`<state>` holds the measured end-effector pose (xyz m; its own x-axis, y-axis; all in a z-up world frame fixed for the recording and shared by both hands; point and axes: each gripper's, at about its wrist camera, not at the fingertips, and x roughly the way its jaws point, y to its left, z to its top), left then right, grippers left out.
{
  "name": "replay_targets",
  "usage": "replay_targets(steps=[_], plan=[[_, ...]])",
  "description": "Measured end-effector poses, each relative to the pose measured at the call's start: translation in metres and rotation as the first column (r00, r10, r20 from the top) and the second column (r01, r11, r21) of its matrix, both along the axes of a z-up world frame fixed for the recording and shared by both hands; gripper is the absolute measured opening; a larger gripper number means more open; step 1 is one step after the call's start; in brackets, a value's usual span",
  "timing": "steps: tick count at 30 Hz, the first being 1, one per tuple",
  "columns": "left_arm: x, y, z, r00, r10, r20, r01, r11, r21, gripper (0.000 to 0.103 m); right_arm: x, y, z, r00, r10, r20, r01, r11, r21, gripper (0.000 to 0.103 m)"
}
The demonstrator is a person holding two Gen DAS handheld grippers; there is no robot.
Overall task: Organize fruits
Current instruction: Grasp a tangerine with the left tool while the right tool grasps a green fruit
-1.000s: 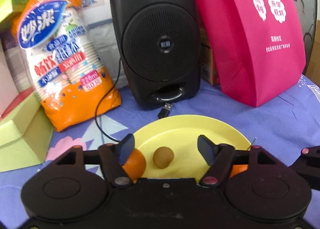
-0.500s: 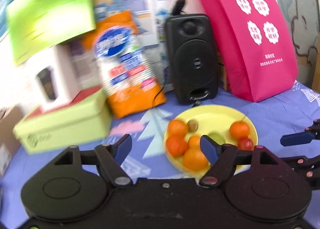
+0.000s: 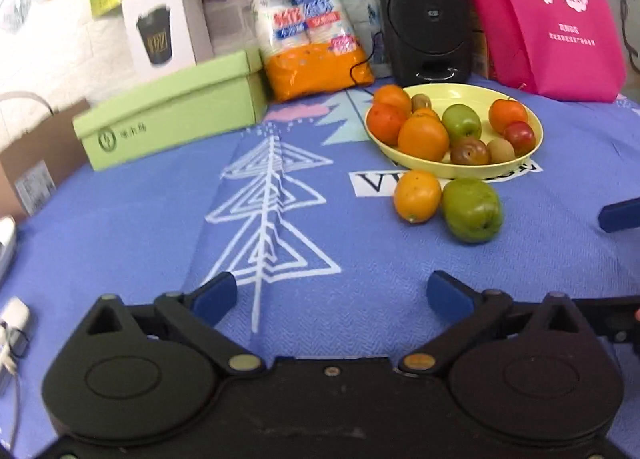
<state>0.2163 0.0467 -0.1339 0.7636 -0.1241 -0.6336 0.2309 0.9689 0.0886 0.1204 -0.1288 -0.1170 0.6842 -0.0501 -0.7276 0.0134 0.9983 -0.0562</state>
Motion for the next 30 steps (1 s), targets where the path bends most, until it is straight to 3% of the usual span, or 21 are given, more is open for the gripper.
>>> replay_targets(steps=[3, 5, 8, 15, 20, 22, 26, 30], plan=[[0.002, 0.011, -0.001, 1.000, 0.008, -0.027, -0.009, 0.998, -0.061, 0.103, 0.018, 0.013, 0.000, 0.999, 0.032, -0.009, -0.032, 0.997, -0.069, 0.088], [0.002, 0.012, -0.002, 0.999, 0.036, -0.018, -0.037, 0.998, -0.046, 0.103, 0.036, 0.016, -0.007, 0.999, 0.042, -0.035, -0.046, 0.992, -0.119, 0.087], [0.009, 0.022, -0.002, 0.997, 0.074, -0.037, -0.077, 0.993, -0.086, 0.103, 0.053, 0.012, -0.014, 0.997, 0.053, -0.052, -0.058, 0.992, -0.109, 0.088], [0.006, 0.034, 0.003, 0.989, 0.144, -0.025, -0.145, 0.989, -0.034, 0.103, 0.067, 0.009, -0.017, 0.998, 0.045, -0.050, -0.050, 0.992, -0.113, 0.088], [0.004, 0.044, 0.006, 0.985, 0.169, -0.031, -0.170, 0.985, -0.041, 0.103, 0.082, 0.010, -0.020, 0.999, 0.012, -0.042, -0.016, 0.996, -0.093, 0.072], [0.001, 0.044, 0.006, 0.985, 0.167, -0.032, -0.169, 0.985, -0.041, 0.103, 0.087, 0.011, -0.021, 0.999, 0.002, -0.033, -0.006, 0.995, -0.100, 0.070], [0.003, 0.044, 0.006, 0.987, 0.160, -0.033, -0.161, 0.986, -0.045, 0.103, 0.089, 0.010, -0.020, 0.999, 0.024, -0.032, -0.026, 0.998, -0.055, 0.040], [0.004, 0.035, 0.007, 0.993, 0.115, -0.025, -0.116, 0.993, -0.035, 0.103, 0.083, 0.006, -0.018, 0.999, 0.005, -0.031, -0.007, 0.998, -0.055, 0.040]])
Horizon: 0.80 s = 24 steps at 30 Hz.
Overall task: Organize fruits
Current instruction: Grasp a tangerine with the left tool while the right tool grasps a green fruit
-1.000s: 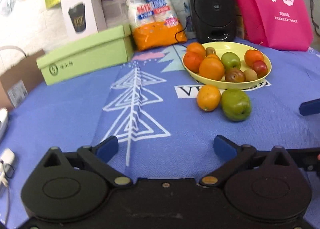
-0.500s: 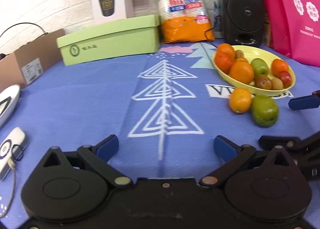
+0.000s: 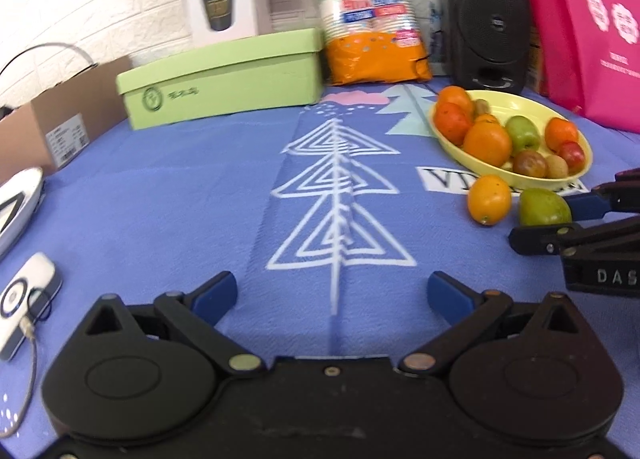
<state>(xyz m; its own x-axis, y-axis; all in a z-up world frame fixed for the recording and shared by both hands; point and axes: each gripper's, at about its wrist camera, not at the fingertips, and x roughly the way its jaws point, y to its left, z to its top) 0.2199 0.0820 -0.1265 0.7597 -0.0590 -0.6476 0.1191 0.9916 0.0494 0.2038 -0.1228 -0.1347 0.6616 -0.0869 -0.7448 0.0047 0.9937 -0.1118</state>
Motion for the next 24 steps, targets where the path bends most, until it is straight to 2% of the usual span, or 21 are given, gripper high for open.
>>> replay_targets(steps=[4, 7, 12, 15, 20, 24], plan=[[0.008, -0.020, 0.002, 0.998, -0.070, 0.007, 0.070, 0.997, 0.011, 0.103, -0.014, -0.015, 0.005, 0.999, -0.055, -0.004, 0.055, 0.998, 0.021, 0.040], [0.014, -0.044, 0.004, 0.991, -0.133, 0.017, 0.132, 0.990, 0.049, 0.103, -0.028, -0.027, 0.008, 0.996, -0.091, 0.000, 0.091, 0.996, 0.023, 0.040], [0.011, -0.075, 0.003, 0.960, -0.278, 0.035, 0.276, 0.959, 0.061, 0.101, -0.059, -0.048, 0.013, 0.994, -0.109, 0.009, 0.109, 0.994, 0.030, 0.040], [0.014, -0.084, 0.002, 0.949, -0.312, 0.036, 0.310, 0.949, 0.056, 0.099, -0.075, -0.062, 0.017, 0.991, -0.134, 0.016, 0.133, 0.990, 0.039, 0.040], [0.030, -0.089, 0.002, 0.947, -0.320, 0.013, 0.320, 0.947, 0.003, 0.084, -0.087, -0.075, 0.017, 0.986, -0.166, 0.032, 0.163, 0.984, 0.066, 0.040], [0.035, -0.099, 0.003, 0.937, -0.349, 0.015, 0.349, 0.937, -0.007, 0.060, -0.087, -0.073, 0.016, 0.986, -0.163, 0.035, 0.160, 0.985, 0.065, 0.040]])
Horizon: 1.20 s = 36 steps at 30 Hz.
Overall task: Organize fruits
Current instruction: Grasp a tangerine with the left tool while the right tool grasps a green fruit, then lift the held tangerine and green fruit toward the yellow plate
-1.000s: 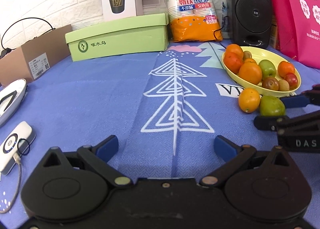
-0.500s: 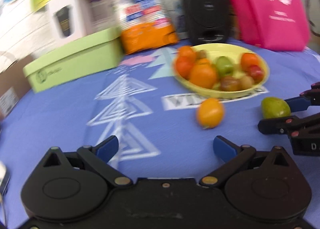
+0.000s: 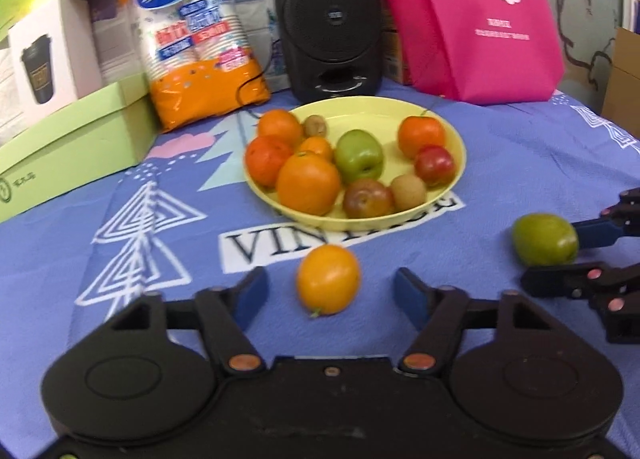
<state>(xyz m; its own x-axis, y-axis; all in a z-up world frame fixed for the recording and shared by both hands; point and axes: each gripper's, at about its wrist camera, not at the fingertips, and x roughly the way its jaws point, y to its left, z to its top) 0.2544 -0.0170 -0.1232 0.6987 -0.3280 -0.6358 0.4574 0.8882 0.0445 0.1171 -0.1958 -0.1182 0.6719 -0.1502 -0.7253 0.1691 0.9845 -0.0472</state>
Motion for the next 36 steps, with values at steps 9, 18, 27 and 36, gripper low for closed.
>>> replay_targets(steps=[9, 18, 27, 36], plan=[[-0.002, -0.009, 0.000, 1.000, -0.020, 0.009, 0.020, 1.000, -0.006, 0.031, 0.003, 0.001, 0.000, 1.000, 0.007, 0.003, -0.007, 1.000, 0.004, 0.040], [-0.017, -0.001, 0.005, 0.999, 0.046, 0.009, -0.046, 0.999, -0.010, 0.031, 0.011, 0.005, 0.000, 1.000, 0.000, 0.009, 0.000, 1.000, 0.013, 0.038], [-0.030, 0.005, 0.004, 0.995, 0.095, 0.029, -0.095, 0.995, -0.010, 0.031, 0.012, 0.011, -0.002, 1.000, -0.010, 0.018, 0.009, 1.000, 0.018, 0.038], [-0.027, 0.006, 0.005, 0.995, 0.097, 0.015, -0.097, 0.995, -0.026, 0.031, 0.012, 0.011, -0.002, 1.000, -0.007, 0.015, 0.007, 1.000, 0.011, 0.038]])
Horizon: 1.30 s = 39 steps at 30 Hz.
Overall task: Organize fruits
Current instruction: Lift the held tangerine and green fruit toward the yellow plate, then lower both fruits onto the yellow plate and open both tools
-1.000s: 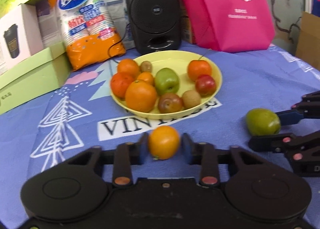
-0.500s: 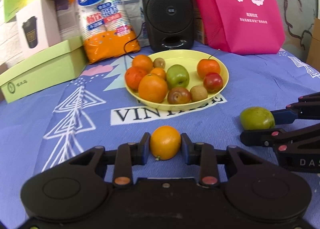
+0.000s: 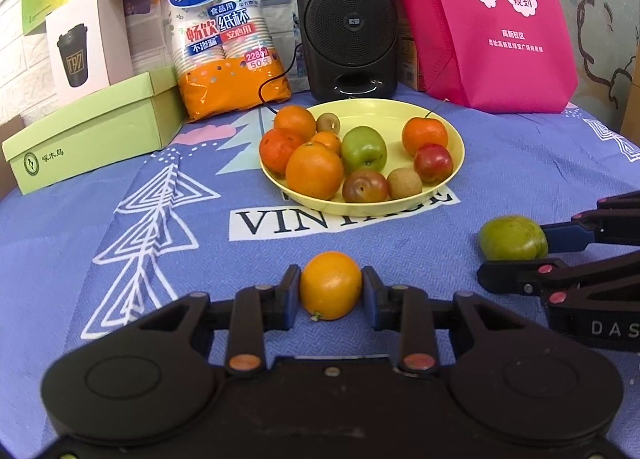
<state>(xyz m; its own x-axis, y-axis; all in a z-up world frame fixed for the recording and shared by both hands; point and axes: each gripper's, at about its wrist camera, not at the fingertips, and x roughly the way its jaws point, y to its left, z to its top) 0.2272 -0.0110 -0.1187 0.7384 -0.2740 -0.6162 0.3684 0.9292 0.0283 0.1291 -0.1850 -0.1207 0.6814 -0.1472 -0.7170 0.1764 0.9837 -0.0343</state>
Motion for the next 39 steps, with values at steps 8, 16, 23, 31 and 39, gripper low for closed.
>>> replay_targets(steps=[8, 16, 23, 31, 39], plan=[[0.000, 0.000, 0.000, 1.000, -0.001, 0.000, 0.001, 1.000, 0.000, 0.031, 0.001, 0.000, 0.000, 1.000, 0.000, -0.002, 0.000, 1.000, -0.002, 0.038], [0.002, 0.001, 0.001, 1.000, 0.003, -0.010, -0.003, 1.000, -0.010, 0.031, 0.002, 0.001, 0.000, 1.000, -0.002, -0.004, 0.002, 1.000, 0.000, 0.038], [0.004, 0.000, 0.003, 1.000, 0.009, -0.019, -0.009, 1.000, -0.013, 0.031, 0.002, 0.001, 0.001, 1.000, -0.001, -0.007, 0.001, 1.000, -0.002, 0.038], [0.005, 0.003, 0.013, 1.000, 0.015, -0.025, -0.015, 1.000, -0.013, 0.031, 0.004, -0.001, 0.006, 1.000, 0.004, -0.006, -0.004, 1.000, -0.003, 0.038], [0.027, -0.006, 0.048, 0.998, -0.019, 0.054, 0.019, 1.000, 0.007, 0.031, 0.022, -0.004, 0.032, 0.999, 0.025, 0.041, -0.023, 0.999, -0.038, 0.038]])
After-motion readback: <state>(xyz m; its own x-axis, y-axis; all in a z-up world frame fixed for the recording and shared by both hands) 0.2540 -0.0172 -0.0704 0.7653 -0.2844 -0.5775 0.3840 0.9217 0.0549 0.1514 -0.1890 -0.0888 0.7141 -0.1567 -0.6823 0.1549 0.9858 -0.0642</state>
